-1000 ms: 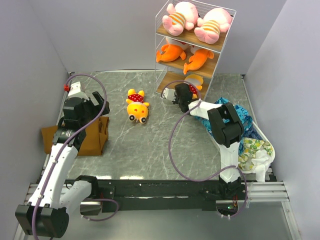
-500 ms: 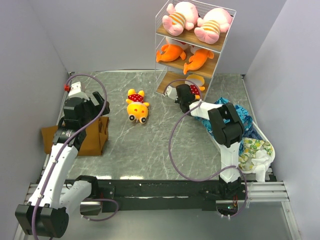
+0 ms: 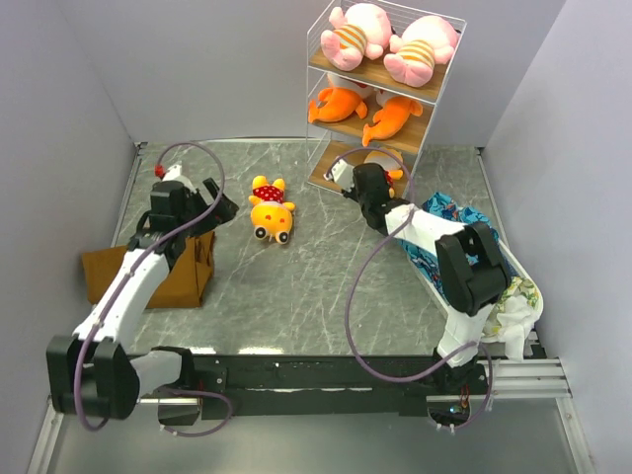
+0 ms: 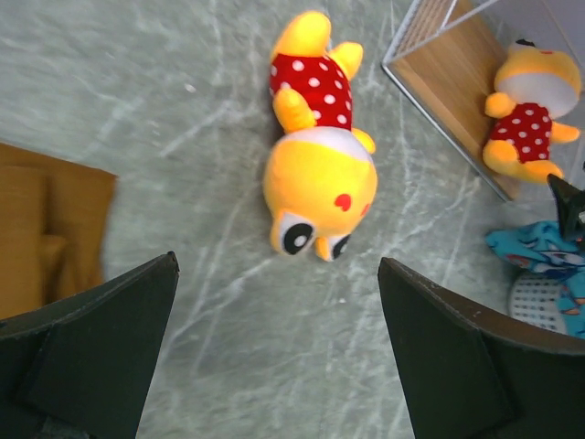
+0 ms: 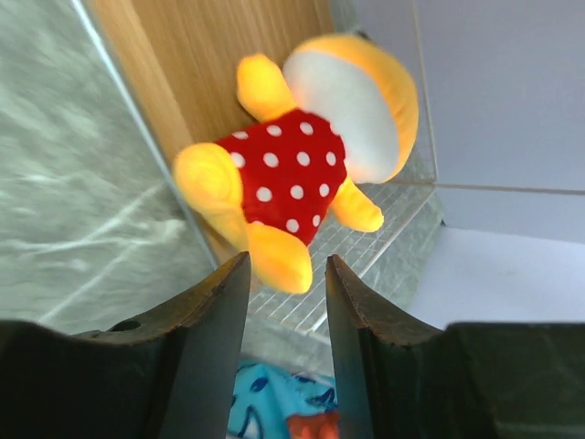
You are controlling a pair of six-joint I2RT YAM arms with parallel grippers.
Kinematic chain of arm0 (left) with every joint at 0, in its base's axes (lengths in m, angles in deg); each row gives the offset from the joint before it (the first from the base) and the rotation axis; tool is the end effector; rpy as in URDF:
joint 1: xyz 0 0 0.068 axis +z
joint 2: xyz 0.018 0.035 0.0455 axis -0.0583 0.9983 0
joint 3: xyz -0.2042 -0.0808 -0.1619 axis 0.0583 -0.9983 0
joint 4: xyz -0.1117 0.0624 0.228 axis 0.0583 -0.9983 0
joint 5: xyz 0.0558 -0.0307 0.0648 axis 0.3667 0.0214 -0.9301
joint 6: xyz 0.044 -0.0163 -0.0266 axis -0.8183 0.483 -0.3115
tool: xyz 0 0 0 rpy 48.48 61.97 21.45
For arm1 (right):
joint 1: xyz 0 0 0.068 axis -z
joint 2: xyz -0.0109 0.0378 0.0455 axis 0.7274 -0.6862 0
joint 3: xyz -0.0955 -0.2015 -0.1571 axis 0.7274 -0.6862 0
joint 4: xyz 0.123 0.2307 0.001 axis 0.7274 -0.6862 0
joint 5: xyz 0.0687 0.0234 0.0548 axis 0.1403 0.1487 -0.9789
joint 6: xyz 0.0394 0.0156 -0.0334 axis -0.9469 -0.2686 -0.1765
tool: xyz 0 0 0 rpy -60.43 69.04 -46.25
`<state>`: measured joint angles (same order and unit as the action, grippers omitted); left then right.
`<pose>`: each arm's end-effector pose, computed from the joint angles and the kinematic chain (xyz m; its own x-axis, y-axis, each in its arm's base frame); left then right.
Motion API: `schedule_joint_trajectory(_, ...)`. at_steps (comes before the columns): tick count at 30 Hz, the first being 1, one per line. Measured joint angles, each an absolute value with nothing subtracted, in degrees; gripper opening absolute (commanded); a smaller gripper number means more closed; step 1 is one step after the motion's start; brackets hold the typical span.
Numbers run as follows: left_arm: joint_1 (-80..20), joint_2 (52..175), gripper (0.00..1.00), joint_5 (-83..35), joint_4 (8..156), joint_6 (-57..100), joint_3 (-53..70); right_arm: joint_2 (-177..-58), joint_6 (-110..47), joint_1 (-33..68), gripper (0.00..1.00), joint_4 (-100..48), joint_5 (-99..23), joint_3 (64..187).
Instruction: Place and organize the stuffed toys onto the shelf
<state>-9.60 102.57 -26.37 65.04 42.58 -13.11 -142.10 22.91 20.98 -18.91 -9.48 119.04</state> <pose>0.2533 -0.0312 0.2975 -0.5114 -0.4843 -0.7099 -0.0979 0.8536 -0.5117 0.3804 0.1690 0.2159 -0.2125 -0.8651 -0.4543 -0.4200 0.5006 -0.7569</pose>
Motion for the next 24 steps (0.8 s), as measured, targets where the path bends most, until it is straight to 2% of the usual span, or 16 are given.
schedule_joint_trajectory(6, -11.22, 113.02, 0.99, -22.57, 71.07, 47.56, -12.63, -133.51, 17.82, 16.1, 0.47, -19.98, -11.77, 113.18)
schedule_joint_trajectory(13, -16.51, 127.16, 0.94, -22.83, 73.67, 48.22, -7.74, -122.73, 11.89, 8.47, 0.47, -22.14, -16.89, 109.64)
schedule_joint_trajectory(15, -17.21, 129.13, 0.89, -22.83, 74.74, 48.11, -7.65, -119.85, 10.69, 6.92, 0.47, -21.92, -18.02, 107.95)
schedule_joint_trajectory(16, -17.38, 130.09, 0.85, -22.76, 75.46, 48.11, -7.65, -118.87, 10.36, 6.42, 0.47, -21.99, -18.37, 107.17)
schedule_joint_trajectory(17, -17.45, 130.77, 0.75, -22.7, 76.05, 48.15, -7.65, -117.75, 10.01, 5.74, 0.47, -21.84, -18.64, 106.12)
schedule_joint_trajectory(19, -17.47, 132.3, 0.64, -22.54, 77.34, 48.15, -7.61, -116.07, 9.36, 4.69, 0.47, -21.79, -19.25, 104.33)
schedule_joint_trajectory(20, -17.47, 133.04, 0.52, -22.39, 77.61, 47.91, -7.39, -115.57, 8.96, 4.34, 0.47, -21.75, -19.6, 103.63)
schedule_joint_trajectory(22, -17.43, 134.29, 0.38, -21.63, 78.0, 46.97, -6.75, -114.8, 8.31, 3.84, 0.47, -21.57, -21.04, 102.4)
schedule_joint_trajectory(23, -17.43, 134.7, 0.23, -21.25, 78.15, 46.91, -6.49, -114.49, 8.09, 3.77, 0.47, -21.55, -21.7, 102.01)
schedule_joint_trajectory(24, -17.43, 135.01, 0.16, -20.71, 78.41, 46.38, -6.23, -114.19, 7.85, 3.73, 0.47, -21.51, -22.26, 101.59)
